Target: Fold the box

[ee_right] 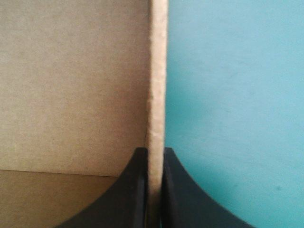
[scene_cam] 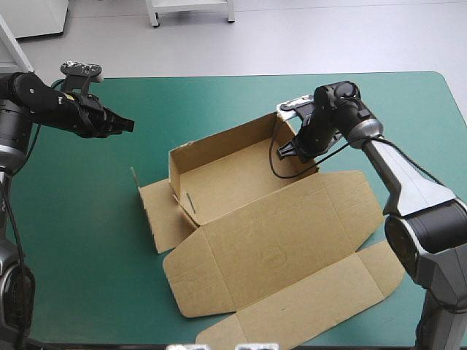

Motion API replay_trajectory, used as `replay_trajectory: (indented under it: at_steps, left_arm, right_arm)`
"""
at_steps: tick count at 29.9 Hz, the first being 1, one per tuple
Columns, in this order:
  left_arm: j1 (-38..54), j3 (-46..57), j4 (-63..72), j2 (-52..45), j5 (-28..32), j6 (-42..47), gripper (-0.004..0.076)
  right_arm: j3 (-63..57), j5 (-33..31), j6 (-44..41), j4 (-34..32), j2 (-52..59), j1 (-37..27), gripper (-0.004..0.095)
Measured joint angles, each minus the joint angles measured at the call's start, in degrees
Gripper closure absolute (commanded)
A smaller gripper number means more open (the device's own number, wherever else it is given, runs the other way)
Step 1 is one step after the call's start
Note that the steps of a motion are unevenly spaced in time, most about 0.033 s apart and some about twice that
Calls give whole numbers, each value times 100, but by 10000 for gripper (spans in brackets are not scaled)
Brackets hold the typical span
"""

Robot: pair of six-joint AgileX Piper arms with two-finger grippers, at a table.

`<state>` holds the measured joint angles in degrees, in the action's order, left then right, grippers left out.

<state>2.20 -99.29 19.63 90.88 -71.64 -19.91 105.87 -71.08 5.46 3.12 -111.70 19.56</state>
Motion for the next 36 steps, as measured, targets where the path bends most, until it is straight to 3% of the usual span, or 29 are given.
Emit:
replay_trajectory:
  at_steps: [8, 15, 20, 27, 36]
  left_arm:
    - [100, 0, 123, 106, 0, 0, 727]
    - [760, 17, 1139, 621, 12, -377, 727]
    - [1118, 238, 1726, 839, 54, -718, 727]
    - [1328, 1393, 2745, 945, 140, -1543, 727]
    - [1328, 2265, 4157, 945, 226, -2568, 727]
  right_arm:
    - [163, 1, 46, 300, 649, -989, 921]
    - [163, -23, 252, 822, 1361, -1551, 921]
    - [163, -23, 315, 1073, 1743, -1669, 921]
    - [170, -29, 392, 1326, 2162, -1701, 921]
    - [182, -29, 623, 2282, 2288, -1701, 921]
